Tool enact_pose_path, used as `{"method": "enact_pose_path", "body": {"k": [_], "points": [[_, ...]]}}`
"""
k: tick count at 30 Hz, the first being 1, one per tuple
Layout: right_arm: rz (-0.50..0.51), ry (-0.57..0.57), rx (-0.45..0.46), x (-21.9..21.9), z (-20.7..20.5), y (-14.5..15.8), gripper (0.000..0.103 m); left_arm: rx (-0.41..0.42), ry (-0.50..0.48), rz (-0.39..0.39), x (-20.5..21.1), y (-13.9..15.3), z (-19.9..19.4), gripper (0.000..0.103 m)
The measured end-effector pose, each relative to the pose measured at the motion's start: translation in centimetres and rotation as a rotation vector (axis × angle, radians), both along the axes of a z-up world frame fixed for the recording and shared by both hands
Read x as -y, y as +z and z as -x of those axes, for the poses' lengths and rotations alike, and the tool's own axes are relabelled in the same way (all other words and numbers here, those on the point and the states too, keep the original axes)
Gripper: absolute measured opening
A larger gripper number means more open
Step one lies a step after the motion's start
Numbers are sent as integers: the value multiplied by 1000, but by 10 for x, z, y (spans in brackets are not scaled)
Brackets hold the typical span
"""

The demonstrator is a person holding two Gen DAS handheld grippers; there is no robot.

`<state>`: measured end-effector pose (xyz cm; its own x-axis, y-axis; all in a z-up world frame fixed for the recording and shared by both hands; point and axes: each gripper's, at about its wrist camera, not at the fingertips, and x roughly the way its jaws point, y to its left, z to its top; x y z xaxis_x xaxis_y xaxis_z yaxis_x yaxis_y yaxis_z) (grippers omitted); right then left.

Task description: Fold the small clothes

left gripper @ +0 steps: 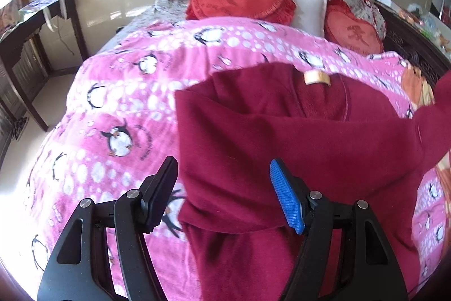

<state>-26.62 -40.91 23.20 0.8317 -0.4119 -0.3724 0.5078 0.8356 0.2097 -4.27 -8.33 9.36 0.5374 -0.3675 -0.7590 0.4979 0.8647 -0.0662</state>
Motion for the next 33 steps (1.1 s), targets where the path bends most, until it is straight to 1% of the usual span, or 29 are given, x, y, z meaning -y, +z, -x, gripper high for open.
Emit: {"method": "enact_pose_path", "body": {"k": [1, 2, 3, 4, 5, 6, 7, 8, 9, 11, 13, 14, 15, 17, 18, 21, 25, 26, 28, 29, 31, 32, 33], "points": [[65, 93, -37, -28, -18, 5, 6, -3, 17, 12, -5, 2, -2, 68], [127, 226, -101, -68, -42, 1, 6, -8, 32, 23, -11, 4, -4, 68], [141, 294, -141, -90, -58, -6, 6, -14, 49, 34, -16, 5, -7, 68], [142, 348, -180, -110, -73, -17, 6, -23, 67, 49, -22, 5, -9, 68], [115, 417, -236, -133, -94, -39, 6, -34, 79, 62, -27, 6, -11, 68], [94, 464, -293, -145, -107, -57, 8, -52, 89, 79, -32, 5, -13, 68], [77, 503, -366, -155, -120, -75, 9, -65, 94, 92, -37, 6, -15, 68], [44, 528, -468, -164, -134, -99, 9, -76, 99, 104, -41, 6, -16, 68], [19, 532, -498, -166, -138, -109, 9, -79, 102, 114, -44, 7, -17, 68], [-34, 534, -509, -163, -133, -120, 11, -74, 100, 128, -50, 8, -17, 68], [-33, 523, -529, -156, -129, -120, 22, -68, 91, 140, -50, 9, -19, 68], [-19, 504, -534, -156, -120, -115, 31, -72, 84, 143, -49, 8, -21, 68], [-14, 489, -528, -150, -119, -111, 37, -78, 79, 146, -47, 7, -22, 68], [-29, 453, -494, -140, -104, -102, 42, -97, 72, 158, -41, 3, -24, 68], [-42, 440, -479, -132, -104, -98, 46, -99, 66, 162, -35, 2, -26, 68], [-107, 404, -429, -112, -86, -91, 47, -64, 43, 144, -17, 0, -31, 68], [-197, 364, -399, -90, -73, -93, 47, -55, -29, 101, 14, -5, -38, 68], [-211, 357, -393, -86, -69, -93, 47, -53, -50, 85, 22, -8, -39, 68], [-223, 340, -385, -82, -63, -96, 47, -65, -97, 25, 40, -16, -39, 67], [-225, 331, -383, -81, -61, -97, 47, -76, -118, 4, 47, -20, -39, 53], [-226, 308, -381, -77, -57, -98, 47, -103, -138, -26, 56, -24, -37, 29], [-227, 294, -372, -73, -54, -96, 47, -109, -142, -26, 57, -21, -35, 23], [-228, 286, -364, -71, -53, -95, 47, -112, -150, -4, 55, -13, -34, 17]]}}
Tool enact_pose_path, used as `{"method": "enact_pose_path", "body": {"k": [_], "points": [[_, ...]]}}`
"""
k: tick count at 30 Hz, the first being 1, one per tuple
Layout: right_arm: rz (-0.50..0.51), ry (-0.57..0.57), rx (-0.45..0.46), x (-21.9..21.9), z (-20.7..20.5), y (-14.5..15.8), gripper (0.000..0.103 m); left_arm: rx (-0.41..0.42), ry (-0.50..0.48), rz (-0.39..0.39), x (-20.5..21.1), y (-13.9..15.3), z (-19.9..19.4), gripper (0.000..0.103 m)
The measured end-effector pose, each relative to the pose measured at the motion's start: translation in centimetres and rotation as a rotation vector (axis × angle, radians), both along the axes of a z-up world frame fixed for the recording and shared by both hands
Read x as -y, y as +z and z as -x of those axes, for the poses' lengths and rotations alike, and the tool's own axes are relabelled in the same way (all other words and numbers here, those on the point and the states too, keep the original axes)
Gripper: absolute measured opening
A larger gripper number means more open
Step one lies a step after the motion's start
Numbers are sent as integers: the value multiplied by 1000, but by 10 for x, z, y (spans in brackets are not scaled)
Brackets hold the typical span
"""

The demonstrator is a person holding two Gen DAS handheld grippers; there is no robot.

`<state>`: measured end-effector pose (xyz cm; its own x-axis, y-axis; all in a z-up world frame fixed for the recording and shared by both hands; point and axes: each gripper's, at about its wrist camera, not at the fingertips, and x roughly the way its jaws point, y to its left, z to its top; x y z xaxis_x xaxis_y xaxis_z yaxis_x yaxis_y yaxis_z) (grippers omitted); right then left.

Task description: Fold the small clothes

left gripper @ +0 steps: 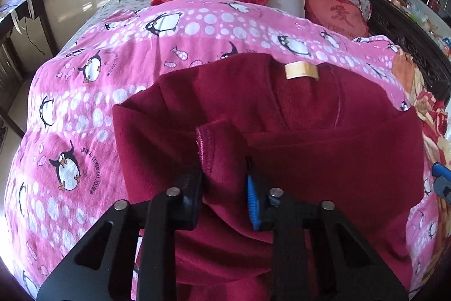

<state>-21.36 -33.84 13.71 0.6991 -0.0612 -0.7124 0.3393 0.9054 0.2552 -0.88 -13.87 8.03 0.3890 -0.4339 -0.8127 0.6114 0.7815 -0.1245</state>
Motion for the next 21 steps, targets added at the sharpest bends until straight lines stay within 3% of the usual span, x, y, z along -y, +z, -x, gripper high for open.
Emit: {"method": "enact_pose_path", "body": {"k": [2, 6, 9, 12, 14, 17, 19, 21], "points": [[2, -17, 16, 5, 4, 5, 47, -10, -11, 39, -8, 21, 3, 14], [21, -31, 20, 12, 4, 9, 47, -2, 74, 21, -33, 46, -4, 14], [32, -39, 7, 15, -4, 5, 47, -41, 106, -15, -44, 34, -17, 14], [41, -46, -28, 17, -15, -2, 47, -146, 119, -32, -48, 7, -25, 15], [58, -33, -53, 17, -26, -5, 47, -149, 128, -35, -50, 5, -25, 18], [179, -4, -129, 14, -46, -14, 47, -105, 144, 1, -58, 16, -21, 31], [320, -56, -218, 19, -58, -27, 42, -64, 168, 13, -64, 24, -19, 40], [387, -109, -270, 32, -64, -40, 41, -26, 177, 16, -69, 32, -16, 41]]}}
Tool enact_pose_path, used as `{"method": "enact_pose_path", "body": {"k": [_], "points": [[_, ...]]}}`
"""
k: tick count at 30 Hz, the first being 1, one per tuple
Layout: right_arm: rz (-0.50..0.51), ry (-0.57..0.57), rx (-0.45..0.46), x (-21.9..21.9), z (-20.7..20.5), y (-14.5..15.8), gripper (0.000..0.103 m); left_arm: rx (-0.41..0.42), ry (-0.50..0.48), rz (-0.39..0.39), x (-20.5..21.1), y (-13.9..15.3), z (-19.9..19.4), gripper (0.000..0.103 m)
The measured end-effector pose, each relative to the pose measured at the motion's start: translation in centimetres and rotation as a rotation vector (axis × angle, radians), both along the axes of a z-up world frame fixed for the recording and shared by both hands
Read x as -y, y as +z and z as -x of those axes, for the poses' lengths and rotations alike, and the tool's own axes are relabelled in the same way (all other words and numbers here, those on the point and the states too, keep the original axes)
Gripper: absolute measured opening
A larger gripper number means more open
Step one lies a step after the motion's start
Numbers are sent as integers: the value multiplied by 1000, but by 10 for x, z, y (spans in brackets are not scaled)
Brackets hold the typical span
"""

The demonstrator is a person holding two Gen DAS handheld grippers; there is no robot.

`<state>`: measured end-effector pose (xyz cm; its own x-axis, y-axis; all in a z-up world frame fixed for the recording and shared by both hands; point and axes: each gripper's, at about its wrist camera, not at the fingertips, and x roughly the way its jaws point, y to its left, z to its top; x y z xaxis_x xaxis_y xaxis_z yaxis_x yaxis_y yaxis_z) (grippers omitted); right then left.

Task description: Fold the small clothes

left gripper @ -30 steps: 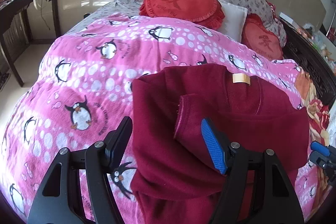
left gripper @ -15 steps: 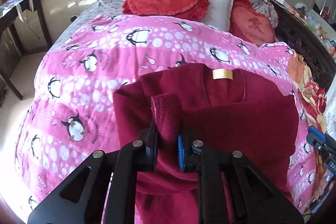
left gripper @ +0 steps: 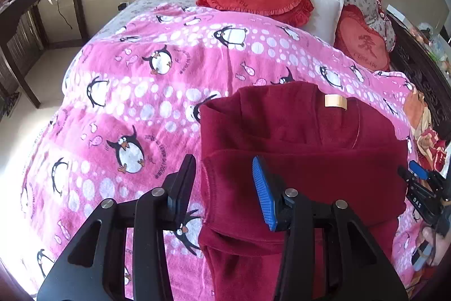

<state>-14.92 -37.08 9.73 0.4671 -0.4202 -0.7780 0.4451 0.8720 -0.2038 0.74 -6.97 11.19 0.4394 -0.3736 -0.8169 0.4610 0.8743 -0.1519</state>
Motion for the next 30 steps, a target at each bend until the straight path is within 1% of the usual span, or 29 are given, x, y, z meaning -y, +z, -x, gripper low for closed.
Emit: {"method": "enact_pose_path", "body": {"k": [1, 2, 3, 5, 7, 9, 11, 13, 14, 16, 17, 18, 19, 20, 22, 23, 24, 26, 27, 28, 29, 30], "points": [[-42, -32, 2, 12, 1, -5, 41, 11, 1, -4, -2, 3, 1, 41], [-103, -55, 29, 21, 6, -4, 41, 19, -2, -6, -3, 4, 1, 41], [-130, -69, 44, 25, 10, -2, 41, 24, -6, -3, -5, 5, 3, 41], [-116, -88, 56, 26, 18, 7, 41, 23, -15, -3, -4, 3, 5, 41], [-136, -94, 91, 23, 27, 17, 41, 11, -31, -12, -1, -4, 10, 41], [-199, -57, 144, 15, 38, 29, 41, 1, -42, -30, 4, -14, 14, 41], [-261, 6, 162, 4, 42, 30, 41, -17, -49, -46, 10, -28, 19, 41], [-283, 62, 124, -5, 40, 22, 41, -35, -61, -71, 16, -41, 23, 41], [-226, 72, 60, -10, 37, 11, 41, -28, -57, -86, 18, -46, 25, 42], [-97, 23, -34, -11, 36, -7, 41, -5, -53, -112, 22, -55, 27, 42], [-109, 6, -45, -3, 39, -17, 41, 2, -56, -125, 24, -57, 28, 43], [-162, -7, -21, 3, 44, -18, 41, 7, -55, -134, 25, -59, 29, 43], [-207, -25, 2, 9, 49, -17, 41, 12, -54, -137, 24, -59, 30, 44], [-229, -38, 17, 13, 53, -13, 41, 15, -54, -138, 24, -58, 31, 44], [-179, -57, 22, 12, 60, -2, 41, 20, -53, -143, 23, -56, 32, 44], [-172, -63, 40, 12, 64, 5, 41, 22, -50, -145, 23, -56, 33, 44], [-199, -57, 64, 12, 67, 7, 41, 24, -46, -148, 24, -58, 34, 44], [-288, -24, 95, 8, 69, 5, 41, 34, -38, -156, 25, -60, 36, 45], [-320, -7, 69, 6, 66, -4, 41, 41, -34, -161, 26, -61, 37, 45], [-313, -3, 26, 3, 62, -13, 41, 46, -31, -165, 26, -61, 38, 45], [-286, -8, -21, -1, 63, -22, 41, 49, -30, -169, 27, -61, 40, 45], [-282, -14, -27, -2, 65, -26, 41, 51, -29, -176, 27, -60, 41, 45]]}}
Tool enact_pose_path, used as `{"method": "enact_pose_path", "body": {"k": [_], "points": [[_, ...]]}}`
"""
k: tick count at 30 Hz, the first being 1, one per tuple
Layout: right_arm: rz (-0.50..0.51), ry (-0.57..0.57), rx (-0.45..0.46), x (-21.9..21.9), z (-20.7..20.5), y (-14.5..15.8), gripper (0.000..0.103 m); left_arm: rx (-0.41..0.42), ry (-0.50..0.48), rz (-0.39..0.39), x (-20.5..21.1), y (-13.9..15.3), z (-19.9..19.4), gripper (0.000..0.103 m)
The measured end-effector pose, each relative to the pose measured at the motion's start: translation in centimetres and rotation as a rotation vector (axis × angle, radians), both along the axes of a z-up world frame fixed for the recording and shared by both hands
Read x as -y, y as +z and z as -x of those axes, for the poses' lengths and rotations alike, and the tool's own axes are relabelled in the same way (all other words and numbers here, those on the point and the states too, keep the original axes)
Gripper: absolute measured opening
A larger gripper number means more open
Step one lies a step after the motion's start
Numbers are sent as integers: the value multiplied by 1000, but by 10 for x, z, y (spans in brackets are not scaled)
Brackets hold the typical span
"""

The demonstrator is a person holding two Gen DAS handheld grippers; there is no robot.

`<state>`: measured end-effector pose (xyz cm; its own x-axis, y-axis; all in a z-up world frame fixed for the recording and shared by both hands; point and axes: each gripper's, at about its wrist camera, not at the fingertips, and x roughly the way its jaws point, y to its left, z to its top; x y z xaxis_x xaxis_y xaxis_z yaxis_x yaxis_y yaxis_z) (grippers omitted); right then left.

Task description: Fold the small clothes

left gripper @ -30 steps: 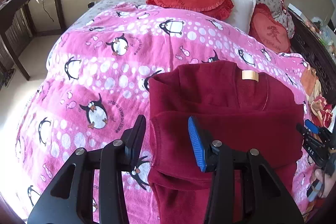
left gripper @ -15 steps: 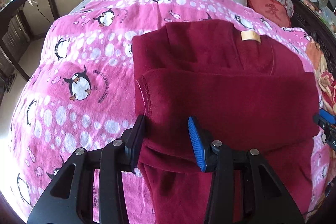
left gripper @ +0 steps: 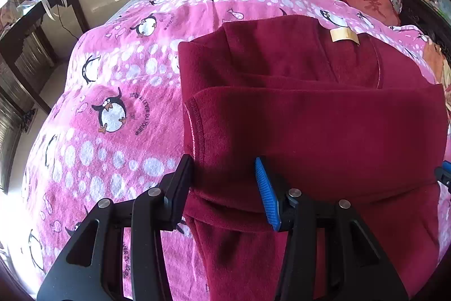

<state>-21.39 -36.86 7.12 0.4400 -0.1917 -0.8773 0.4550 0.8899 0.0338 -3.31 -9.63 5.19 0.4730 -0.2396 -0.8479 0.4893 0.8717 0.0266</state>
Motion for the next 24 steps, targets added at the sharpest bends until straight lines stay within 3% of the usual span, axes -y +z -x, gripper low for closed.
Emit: {"method": "enact_pose_path", "body": {"k": [4, 8, 14, 17, 21, 24], "points": [[-15, -45, 82, 2, 9, 23, 41, 12, -10, -22, 1, 3, 2, 45], [12, -17, 150, 1, -2, 42, 41, 6, 0, -26, 2, 1, 1, 45], [-65, -40, 75, 9, -34, 2, 41, -1, 15, -6, 2, -3, -1, 48], [-176, -95, 122, 21, -20, 7, 42, -12, 2, -8, -3, 3, 3, 48], [-154, -79, 143, 15, 10, 27, 46, -51, -9, 19, -18, 11, 13, 47], [-198, -56, 142, 12, 36, 26, 47, -81, -16, 56, -36, 14, 28, 47]]}}
